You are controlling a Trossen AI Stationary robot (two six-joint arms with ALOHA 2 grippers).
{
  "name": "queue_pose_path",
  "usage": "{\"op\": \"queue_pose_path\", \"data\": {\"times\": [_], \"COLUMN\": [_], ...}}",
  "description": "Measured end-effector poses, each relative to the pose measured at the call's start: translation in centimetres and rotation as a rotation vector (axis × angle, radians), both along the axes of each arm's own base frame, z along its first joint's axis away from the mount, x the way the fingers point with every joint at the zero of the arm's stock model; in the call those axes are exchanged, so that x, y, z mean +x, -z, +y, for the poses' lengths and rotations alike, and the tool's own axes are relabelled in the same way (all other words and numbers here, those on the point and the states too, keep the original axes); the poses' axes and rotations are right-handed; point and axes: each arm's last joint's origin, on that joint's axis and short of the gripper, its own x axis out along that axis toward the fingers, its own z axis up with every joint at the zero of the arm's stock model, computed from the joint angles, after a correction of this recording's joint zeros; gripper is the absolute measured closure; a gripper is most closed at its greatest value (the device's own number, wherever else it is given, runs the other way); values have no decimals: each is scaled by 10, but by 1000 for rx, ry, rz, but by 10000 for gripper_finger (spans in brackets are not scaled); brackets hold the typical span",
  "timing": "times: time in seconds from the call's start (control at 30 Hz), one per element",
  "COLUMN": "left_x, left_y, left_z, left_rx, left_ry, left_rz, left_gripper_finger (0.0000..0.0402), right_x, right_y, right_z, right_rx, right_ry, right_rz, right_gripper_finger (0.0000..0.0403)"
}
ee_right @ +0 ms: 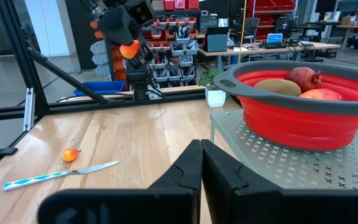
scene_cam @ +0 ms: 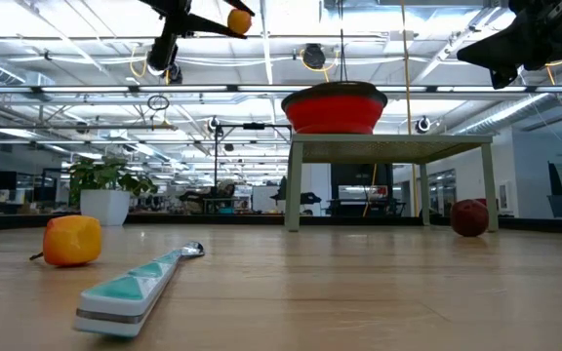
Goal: Pick & Place Fruit
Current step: Put the peach into the red strainer bowl on the shelf
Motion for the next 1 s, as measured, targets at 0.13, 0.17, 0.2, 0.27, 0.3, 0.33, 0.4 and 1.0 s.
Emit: {"op": "queue_pose_path", "data": {"times": [0.13, 0.17, 0.2, 0.27, 0.3, 0.33, 0.4, 1.0], "left_x": [0, 0, 0, 0, 0, 0, 0, 0], "left_y": [0, 0, 0, 0, 0, 0, 0, 0], "left_z": [1, 1, 1, 2, 2, 2, 2, -4], "left_rx": [-100, -122, -148, -182, -189, -193, -199, 186], "left_ry": [-61, -68, -75, -86, -87, -88, -89, 98], "left_rz": [-36, -44, -51, -62, -65, -66, -68, 57], "left_gripper_finger": [304, 304, 304, 304, 304, 304, 304, 304], "right_x": [0, 0, 0, 0, 0, 0, 0, 0], "right_y": [0, 0, 0, 0, 0, 0, 0, 0], "right_z": [0, 0, 0, 0, 0, 0, 0, 0], "right_rx": [0, 0, 0, 0, 0, 0, 0, 0], "right_ry": [0, 0, 0, 0, 0, 0, 0, 0], "right_rz": [0, 0, 0, 0, 0, 0, 0, 0], "right_gripper_finger": [403, 403, 403, 403, 403, 403, 403, 403]}}
